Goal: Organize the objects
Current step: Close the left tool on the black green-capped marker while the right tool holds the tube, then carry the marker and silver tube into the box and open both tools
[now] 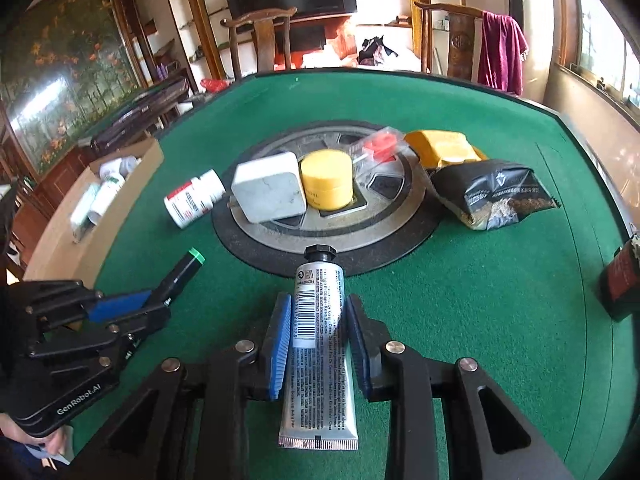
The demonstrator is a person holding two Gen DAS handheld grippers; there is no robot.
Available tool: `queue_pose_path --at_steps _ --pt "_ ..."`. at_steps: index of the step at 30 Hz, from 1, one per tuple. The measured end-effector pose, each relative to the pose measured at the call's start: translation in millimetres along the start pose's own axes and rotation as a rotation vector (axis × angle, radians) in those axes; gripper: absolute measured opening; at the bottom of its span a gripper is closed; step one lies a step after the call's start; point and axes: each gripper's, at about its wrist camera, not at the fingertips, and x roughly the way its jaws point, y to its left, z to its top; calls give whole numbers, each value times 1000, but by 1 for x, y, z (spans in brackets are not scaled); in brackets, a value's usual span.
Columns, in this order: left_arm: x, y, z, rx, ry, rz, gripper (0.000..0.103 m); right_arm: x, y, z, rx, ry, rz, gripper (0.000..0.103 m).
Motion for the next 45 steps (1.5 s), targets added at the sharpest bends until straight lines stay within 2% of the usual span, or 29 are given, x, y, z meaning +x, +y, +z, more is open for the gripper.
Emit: queue_pose_path --at_steps 12,24,29,37,45 --pt "-29 14 2 -78 -81 -29 14 -20 11 4 -5 -56 53 29" --pt "-70 65 -12 -178 -140 -42 14 -24 45 1 10 -57 151 30" --pt "-88 98 -19 -240 -174 -35 14 -26 79 4 -11 -66 207 30" --pt "-118 164 -37 -348 -223 15 14 -17 147 21 -66 -59 308 30" --pt "-116 222 -53 -444 -209 41 14 5 212 40 -140 -27 361 30"
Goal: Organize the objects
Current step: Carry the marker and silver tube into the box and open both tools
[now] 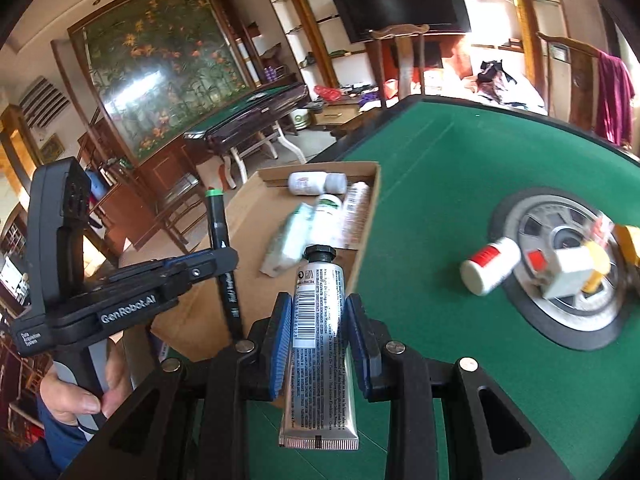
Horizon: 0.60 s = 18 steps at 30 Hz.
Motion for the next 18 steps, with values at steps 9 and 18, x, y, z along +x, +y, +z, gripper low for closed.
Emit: queue_pose_path --at_steps 9,18 --pt "31 43 8 -68 68 55 14 74 27 36 -24 94 9 30" --pt "49 68 27 -108 125 77 14 122 42 79 4 162 13 30"
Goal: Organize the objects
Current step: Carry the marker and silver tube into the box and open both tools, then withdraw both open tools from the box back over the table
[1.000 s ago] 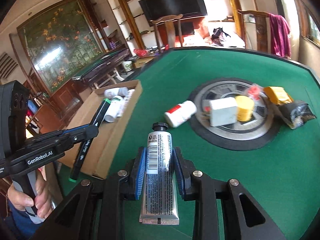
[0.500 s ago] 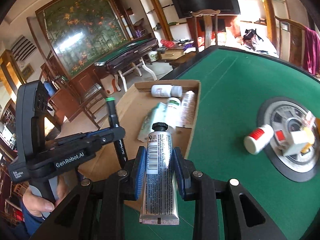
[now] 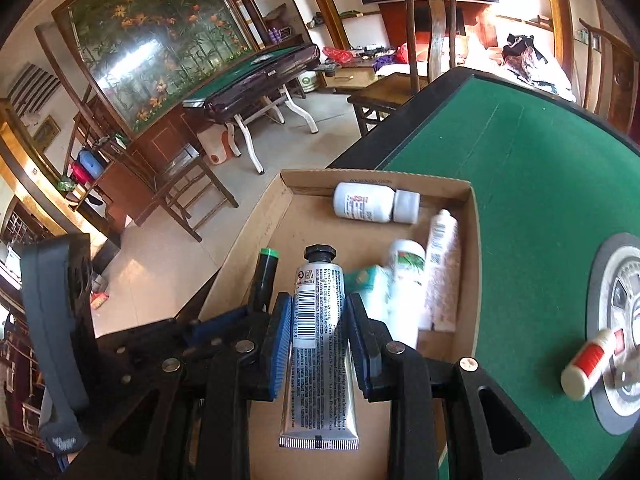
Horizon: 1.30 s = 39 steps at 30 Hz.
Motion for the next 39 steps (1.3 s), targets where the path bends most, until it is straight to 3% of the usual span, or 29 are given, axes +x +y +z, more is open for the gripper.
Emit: queue_pose_path --at_steps 14,33,35,37,39 --pt "16 13 4 -35 32 0 14 64 -7 37 89 87 -50 30" --pt "17 14 9 -38 35 -9 17 73 -11 42 128 107 -33 31" --pt "17 14 9 -39 37 -12 20 73 -10 42 121 110 -17 31" --pt "14 13 10 -43 32 -17 38 70 -10 41 115 105 -26 31" --pt "10 13 9 -49 21 -29 48 67 -9 41 129 95 -9 32"
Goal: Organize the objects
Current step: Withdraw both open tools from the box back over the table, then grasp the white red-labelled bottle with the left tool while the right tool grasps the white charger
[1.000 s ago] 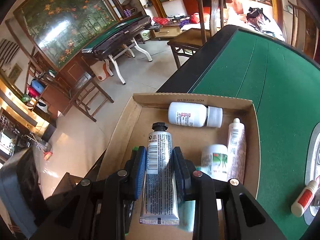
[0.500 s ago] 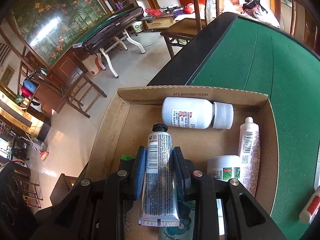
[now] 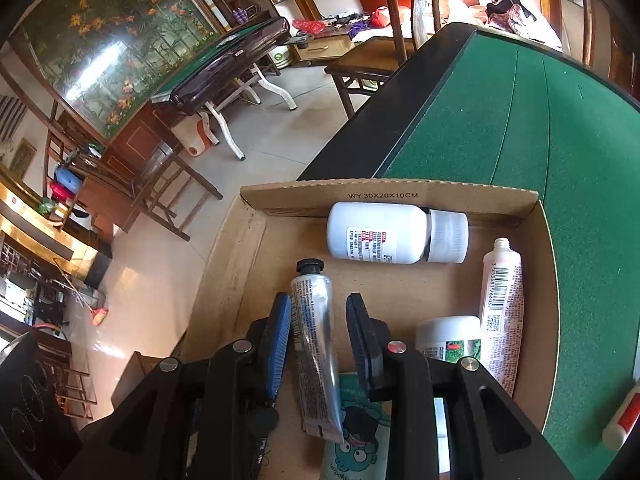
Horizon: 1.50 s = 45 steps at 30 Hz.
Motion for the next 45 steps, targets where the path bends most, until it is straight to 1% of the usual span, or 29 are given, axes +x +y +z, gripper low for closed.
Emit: queue_pose_path --at_steps 1,3,9,11,12,16,21,25,29,32,34,36,39,40,42,44,45 --pt "-2 0 -1 0 0 2 52 -4 0 -1 4 -7 6 33" --pt "-5 -2 -2 3 -7 4 56 -10 0 -3 4 -20 11 36" --pt "-16 -6 -8 7 -22 15 58 -33 -4 -18 29 -66 46 39" --pt "-21 -9 -9 14 -34 15 59 -45 -11 -25 46 -93 65 46" --pt "-25 -13 -11 21 -41 17 59 -53 -16 -30 65 -110 79 48" --pt "-35 -29 -14 54 -60 22 60 -77 -39 -47 119 -151 137 50" --pt "-45 -65 -19 120 -77 3 61 -112 -70 -69 160 -190 166 53" --pt "-45 -101 -26 197 -83 -6 66 -142 -99 -89 185 -232 157 59" --pt "-40 -142 -38 290 -76 -23 69 -167 -129 -118 197 -252 143 60" --pt "-32 -175 -50 378 -67 -44 73 -191 -156 -149 177 -274 99 64" --pt "-22 -195 -56 425 -62 -47 75 -207 -175 -167 175 -303 40 66" --pt "-7 -217 -60 460 -43 -49 75 -222 -199 -181 197 -339 -23 66" --pt "18 -244 -58 507 -11 -28 75 -237 -228 -188 262 -384 -68 66" --pt "27 -252 -57 521 -4 -13 75 -240 -238 -187 297 -393 -60 67" --pt "48 -267 -52 545 21 20 75 -246 -250 -186 360 -418 -16 67" --pt "70 -273 -47 538 47 65 75 -246 -255 -187 388 -422 -2 67" --pt "77 -275 -45 527 63 71 75 -246 -255 -187 390 -422 0 67"
